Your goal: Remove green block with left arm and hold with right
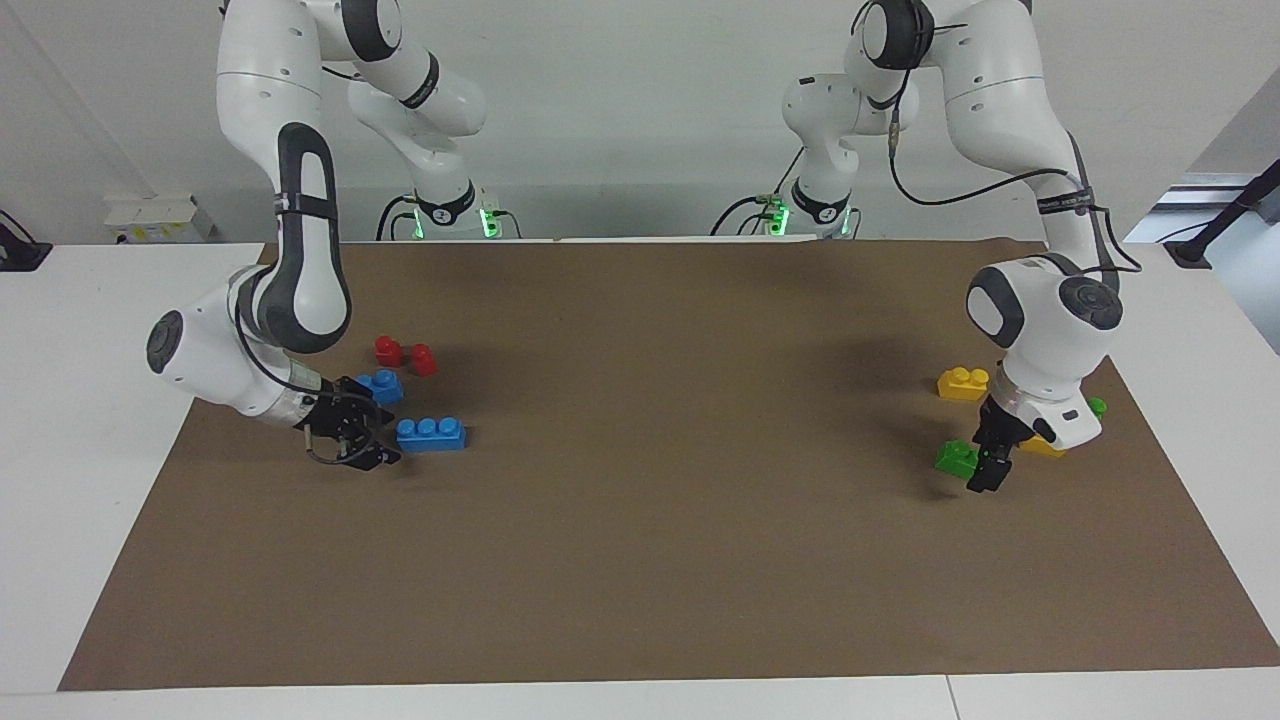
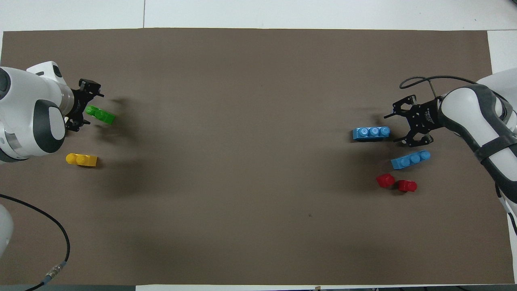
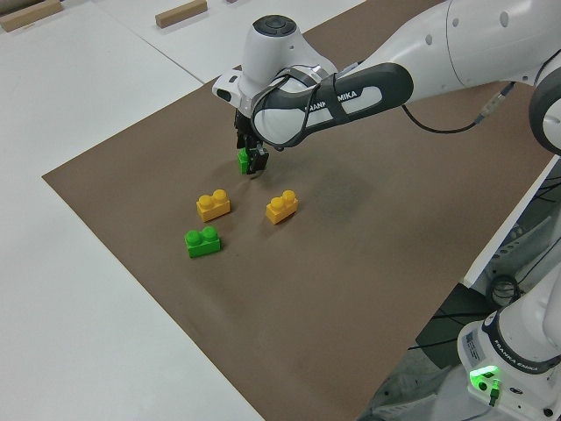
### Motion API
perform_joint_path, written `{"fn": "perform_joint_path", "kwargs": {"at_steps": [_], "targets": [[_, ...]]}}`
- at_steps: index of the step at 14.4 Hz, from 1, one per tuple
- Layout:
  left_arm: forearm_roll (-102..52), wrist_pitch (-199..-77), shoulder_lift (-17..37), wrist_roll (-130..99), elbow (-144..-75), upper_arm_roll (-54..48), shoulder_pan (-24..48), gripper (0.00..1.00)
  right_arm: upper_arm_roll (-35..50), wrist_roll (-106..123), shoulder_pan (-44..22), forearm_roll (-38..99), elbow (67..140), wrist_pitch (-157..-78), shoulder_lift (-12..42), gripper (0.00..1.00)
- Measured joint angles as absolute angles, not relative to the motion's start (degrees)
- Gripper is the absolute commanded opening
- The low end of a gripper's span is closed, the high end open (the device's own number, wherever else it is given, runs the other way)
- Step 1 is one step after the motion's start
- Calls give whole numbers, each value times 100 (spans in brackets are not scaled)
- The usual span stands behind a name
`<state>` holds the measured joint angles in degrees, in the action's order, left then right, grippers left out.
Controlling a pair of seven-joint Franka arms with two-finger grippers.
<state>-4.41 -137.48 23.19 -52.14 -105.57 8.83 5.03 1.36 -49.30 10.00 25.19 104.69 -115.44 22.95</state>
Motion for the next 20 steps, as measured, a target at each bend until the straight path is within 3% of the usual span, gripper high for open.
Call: {"fn": "perform_joint_path", "kwargs": {"at_steps": [7, 12, 15, 20], "targets": [[-441, -13380, 1747, -4291, -10396, 846, 522, 100, 195, -4711, 956, 1401, 9461, -10452, 1626, 100], [-441, -12414, 1095, -2744, -10296, 844, 524, 100, 235, -2829, 527, 822, 9340, -9528, 814, 100], [-441, -11492, 906, -1699, -9889, 845, 523, 100, 252, -2387, 77, 266, 9335, -9195, 345, 100], [-194, -10352, 680, -763, -9269, 776, 524, 100, 206, -1606, -33, 72, 9337, -8917, 53, 100]]}}
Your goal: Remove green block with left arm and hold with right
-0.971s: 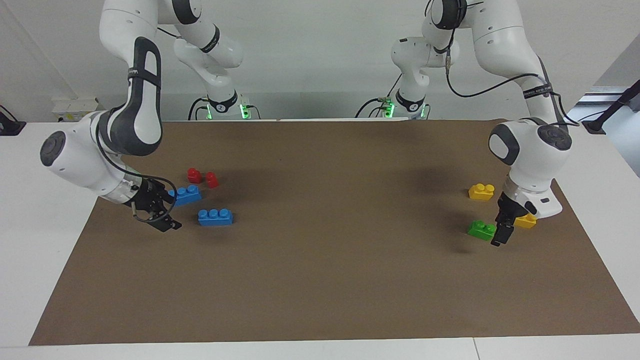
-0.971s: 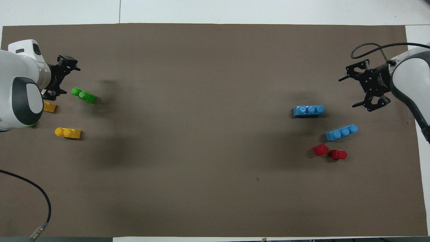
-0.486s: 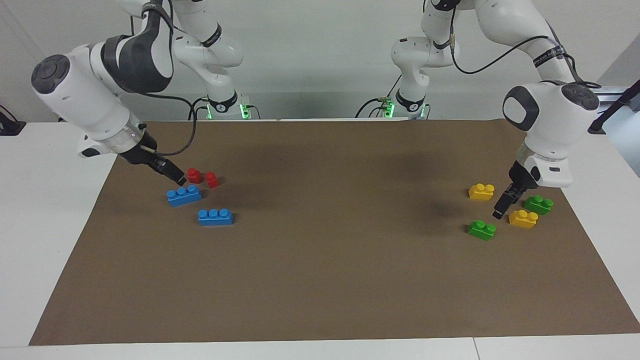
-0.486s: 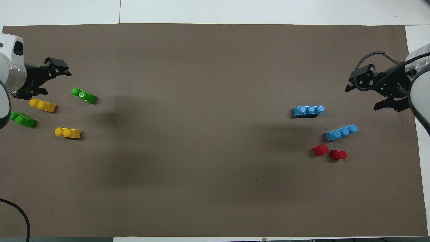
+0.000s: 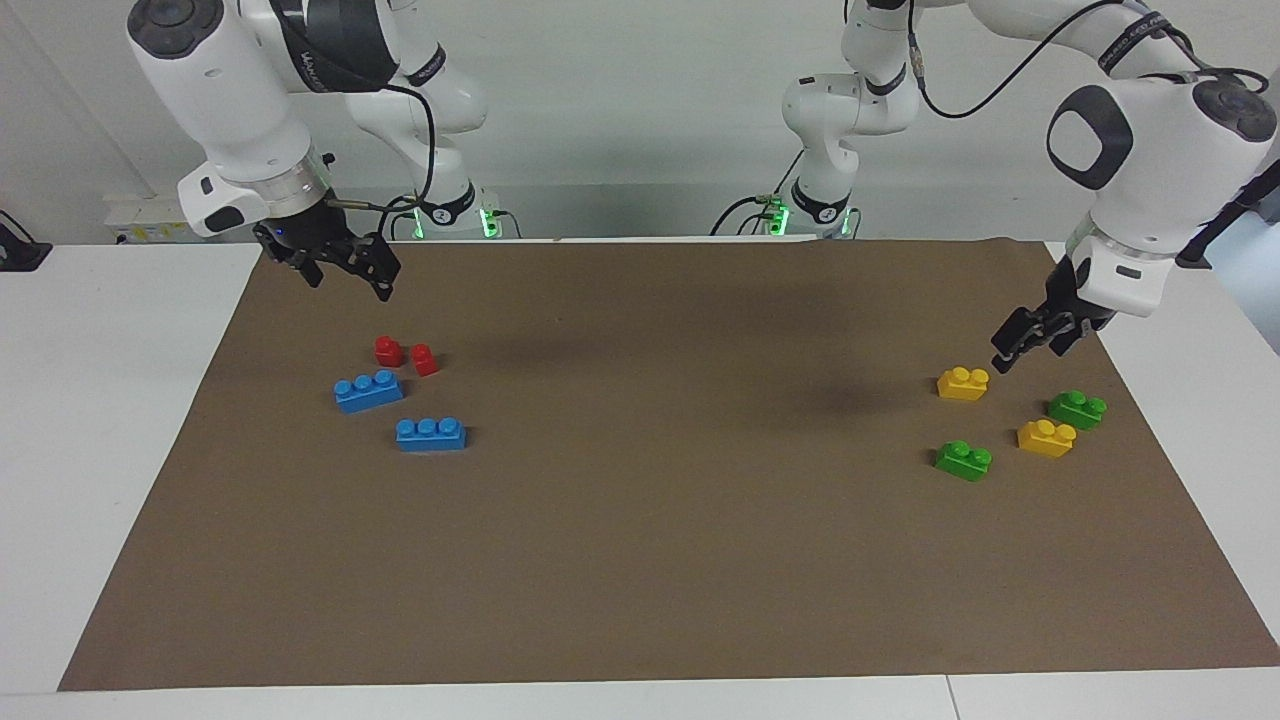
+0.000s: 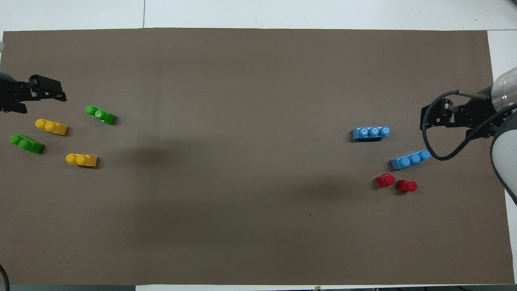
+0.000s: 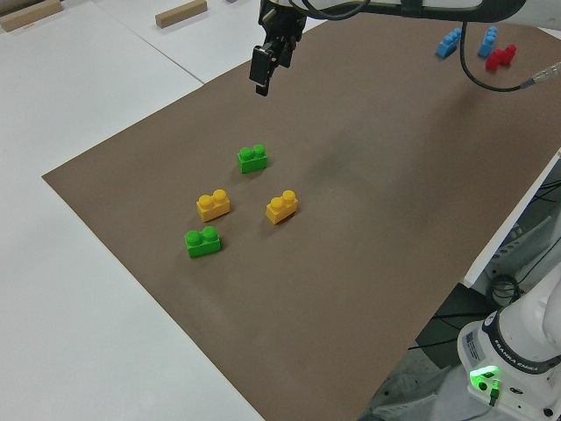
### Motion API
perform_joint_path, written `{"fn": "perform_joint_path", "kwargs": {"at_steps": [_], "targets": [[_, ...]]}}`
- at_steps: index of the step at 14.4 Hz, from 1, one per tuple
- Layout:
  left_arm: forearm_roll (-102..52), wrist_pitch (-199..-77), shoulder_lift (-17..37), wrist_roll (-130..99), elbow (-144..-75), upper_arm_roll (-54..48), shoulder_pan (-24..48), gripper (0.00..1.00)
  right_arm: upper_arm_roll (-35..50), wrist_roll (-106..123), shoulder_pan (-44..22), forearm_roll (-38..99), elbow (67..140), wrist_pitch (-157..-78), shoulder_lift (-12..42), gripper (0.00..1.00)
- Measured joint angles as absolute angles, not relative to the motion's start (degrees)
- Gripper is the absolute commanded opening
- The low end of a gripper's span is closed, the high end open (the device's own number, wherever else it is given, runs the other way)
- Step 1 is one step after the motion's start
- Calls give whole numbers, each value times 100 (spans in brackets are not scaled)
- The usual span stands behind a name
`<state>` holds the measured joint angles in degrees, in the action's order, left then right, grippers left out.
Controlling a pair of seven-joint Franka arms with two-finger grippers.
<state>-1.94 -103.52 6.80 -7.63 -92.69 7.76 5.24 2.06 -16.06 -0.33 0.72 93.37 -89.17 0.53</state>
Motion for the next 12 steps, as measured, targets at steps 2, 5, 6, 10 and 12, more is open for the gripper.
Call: {"fn": "perform_joint_path", "kwargs": {"at_steps": [2, 5, 6, 10, 12], "targets": [[-124, -10007, 462, -726, -9216, 650, 527, 100, 136, -1247, 1, 72, 9334, -8917, 54, 100], [-114, -9324, 267, -593, -8915, 502, 529, 100, 117, -983, 71, 72, 9325, -8917, 54, 100], [-114, -9029, 256, -463, -8730, 481, 529, 100, 117, -958, 73, 72, 9324, -8917, 54, 100], [-114, -8554, 257, -7, -8497, 478, 529, 100, 117, -955, 76, 70, 9324, -8917, 54, 100], [-114, -8428, 259, 24, -8497, 471, 529, 100, 117, -955, 77, 70, 9324, -8917, 54, 100]]}}
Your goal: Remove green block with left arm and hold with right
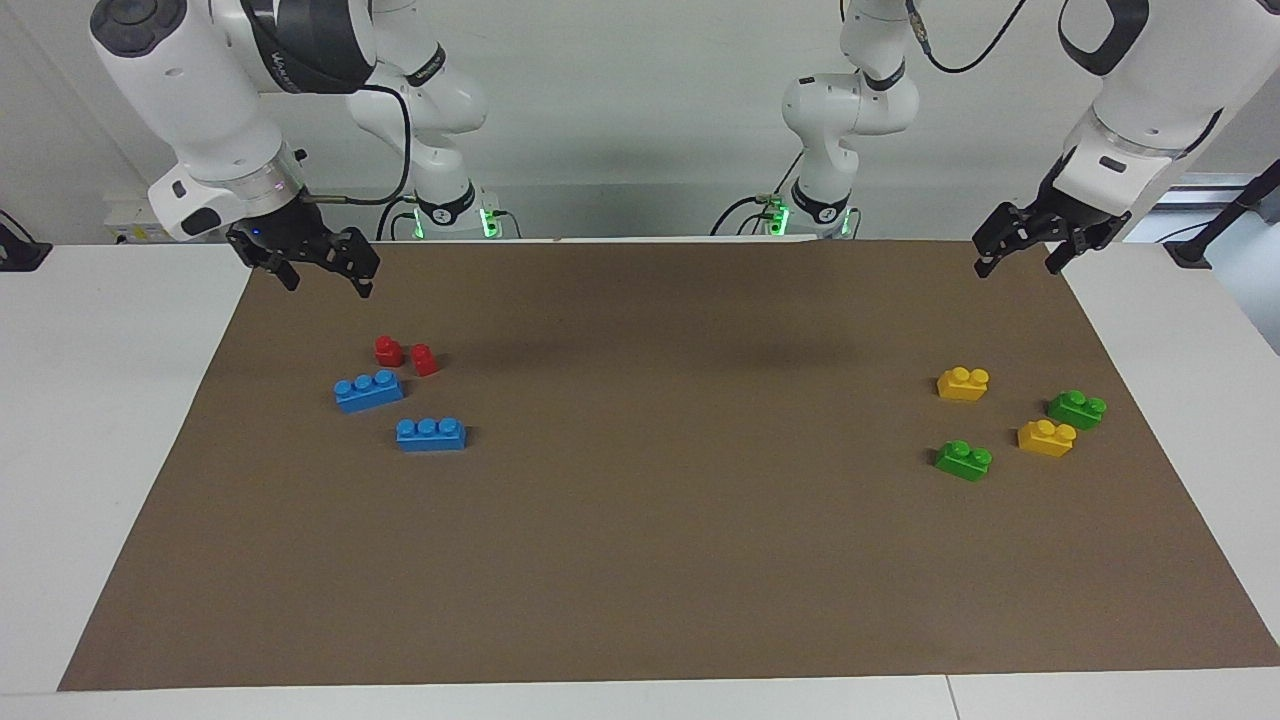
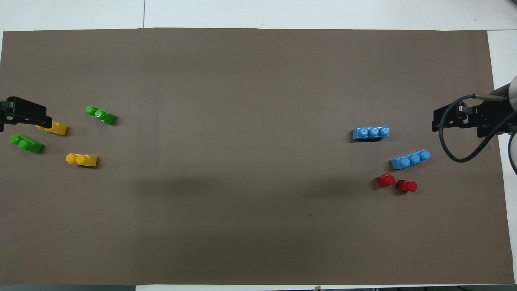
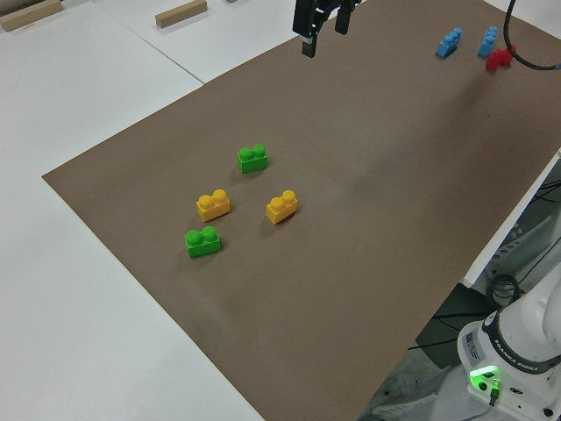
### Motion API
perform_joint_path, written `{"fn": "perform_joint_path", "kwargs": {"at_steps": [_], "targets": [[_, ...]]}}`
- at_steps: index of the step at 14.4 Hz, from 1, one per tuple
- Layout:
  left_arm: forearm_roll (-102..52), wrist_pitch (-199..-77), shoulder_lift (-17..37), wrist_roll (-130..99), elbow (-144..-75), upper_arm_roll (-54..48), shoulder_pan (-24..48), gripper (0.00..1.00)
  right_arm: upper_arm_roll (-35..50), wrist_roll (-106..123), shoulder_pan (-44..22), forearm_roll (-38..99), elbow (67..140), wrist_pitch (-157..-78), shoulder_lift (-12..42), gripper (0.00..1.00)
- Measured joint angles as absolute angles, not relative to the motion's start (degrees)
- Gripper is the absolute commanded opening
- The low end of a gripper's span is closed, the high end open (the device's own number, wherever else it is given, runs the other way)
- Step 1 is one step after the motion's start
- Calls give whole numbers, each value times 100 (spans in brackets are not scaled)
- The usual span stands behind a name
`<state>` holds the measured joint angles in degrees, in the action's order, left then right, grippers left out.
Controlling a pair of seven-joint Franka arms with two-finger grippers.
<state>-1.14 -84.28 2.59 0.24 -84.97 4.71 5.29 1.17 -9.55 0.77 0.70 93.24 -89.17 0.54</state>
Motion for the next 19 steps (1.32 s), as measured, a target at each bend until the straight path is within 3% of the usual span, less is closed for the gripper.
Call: {"fn": "perform_joint_path", "kwargs": {"at_steps": [15, 19], "targets": [[-114, -8380, 259, 46, -8497, 417, 504, 100, 115, -534, 130, 70, 9324, -8917, 54, 100], [-108, -8381, 259, 46, -8497, -157, 17, 100, 115, -414, 162, 70, 9324, -8917, 54, 100]]}}
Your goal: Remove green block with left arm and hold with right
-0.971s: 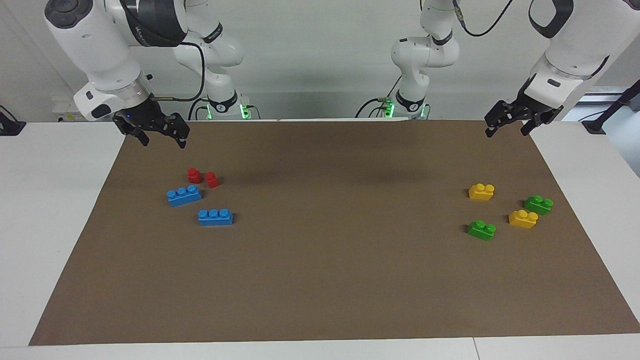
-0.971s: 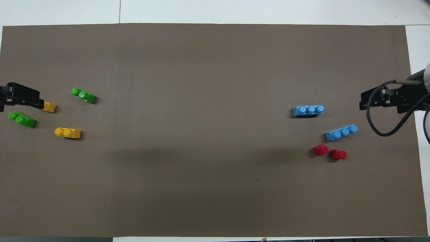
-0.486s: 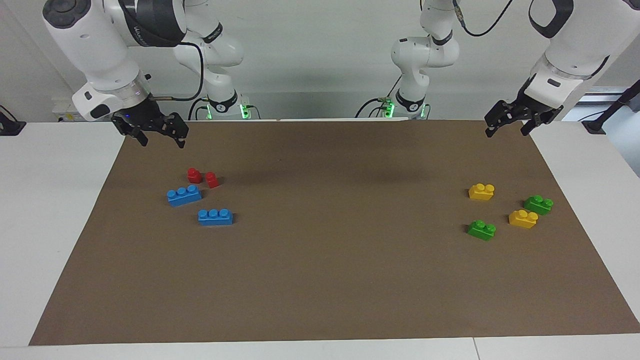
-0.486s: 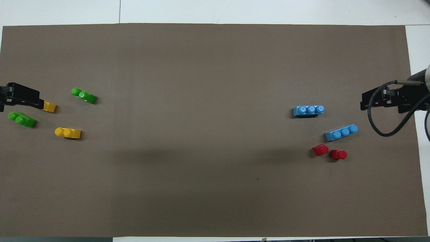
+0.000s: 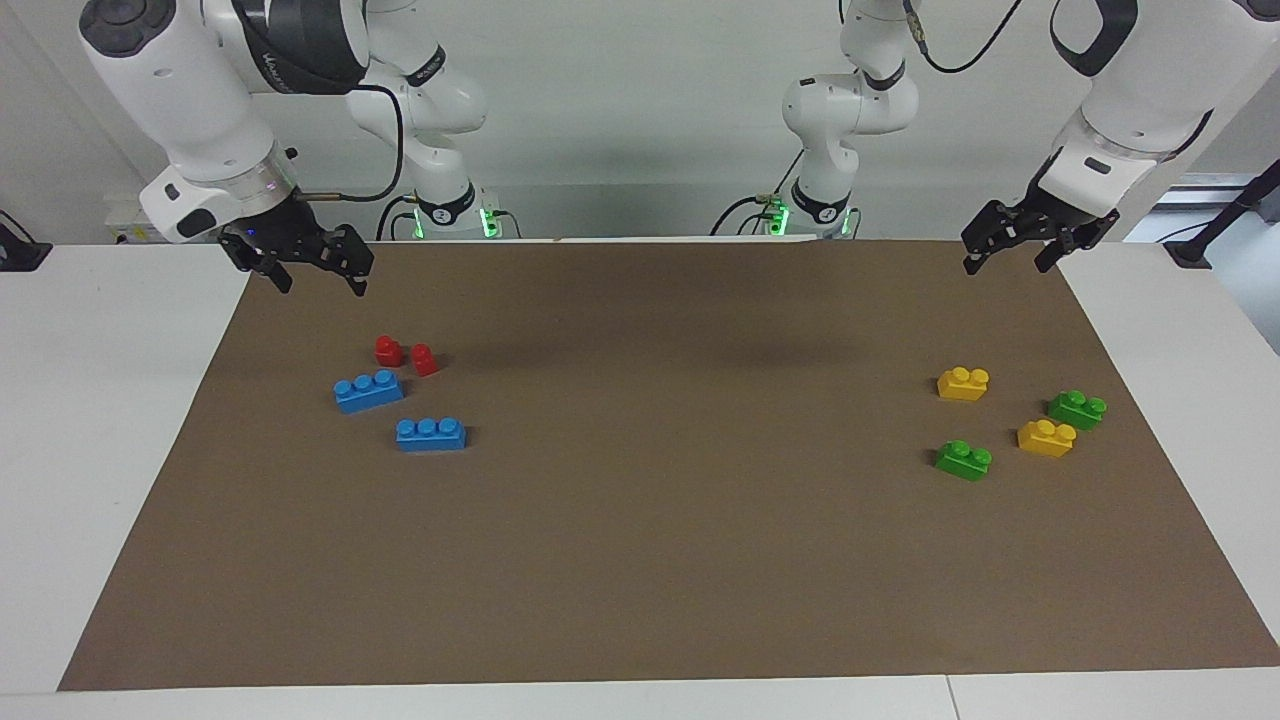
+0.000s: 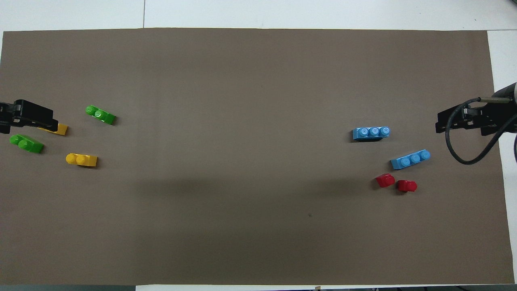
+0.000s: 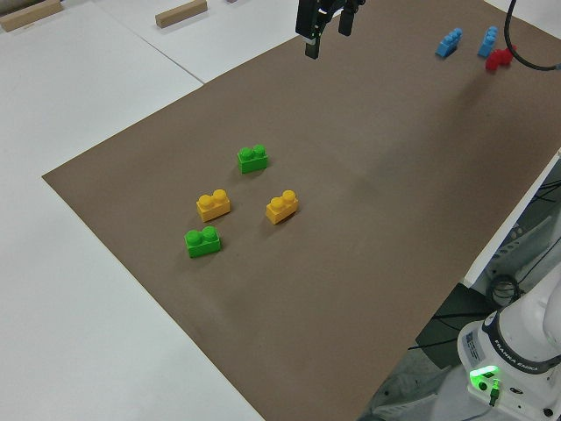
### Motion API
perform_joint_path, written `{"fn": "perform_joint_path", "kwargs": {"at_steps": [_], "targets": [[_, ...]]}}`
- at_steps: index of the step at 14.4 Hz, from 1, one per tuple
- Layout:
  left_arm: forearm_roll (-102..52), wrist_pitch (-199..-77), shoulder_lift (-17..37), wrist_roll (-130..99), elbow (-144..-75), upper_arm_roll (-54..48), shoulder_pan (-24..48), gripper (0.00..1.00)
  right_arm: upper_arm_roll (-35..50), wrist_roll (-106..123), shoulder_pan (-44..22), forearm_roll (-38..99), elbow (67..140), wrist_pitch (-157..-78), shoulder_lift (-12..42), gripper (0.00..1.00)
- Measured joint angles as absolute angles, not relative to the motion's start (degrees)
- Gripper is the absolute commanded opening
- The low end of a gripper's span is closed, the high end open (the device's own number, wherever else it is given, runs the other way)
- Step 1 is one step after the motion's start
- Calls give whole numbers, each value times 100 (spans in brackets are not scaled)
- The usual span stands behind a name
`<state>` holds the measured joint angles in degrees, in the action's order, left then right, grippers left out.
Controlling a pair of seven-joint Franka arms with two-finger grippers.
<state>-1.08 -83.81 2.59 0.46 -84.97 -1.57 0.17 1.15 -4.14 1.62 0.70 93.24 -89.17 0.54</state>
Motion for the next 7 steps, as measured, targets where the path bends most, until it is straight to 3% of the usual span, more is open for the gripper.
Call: {"fn": "perform_joint_path", "kwargs": {"at_steps": [7], "targets": [[-108, -8392, 259, 46, -8494, -331, -141, 100, 115, -215, 167, 70, 9324, -8917, 54, 100]]}}
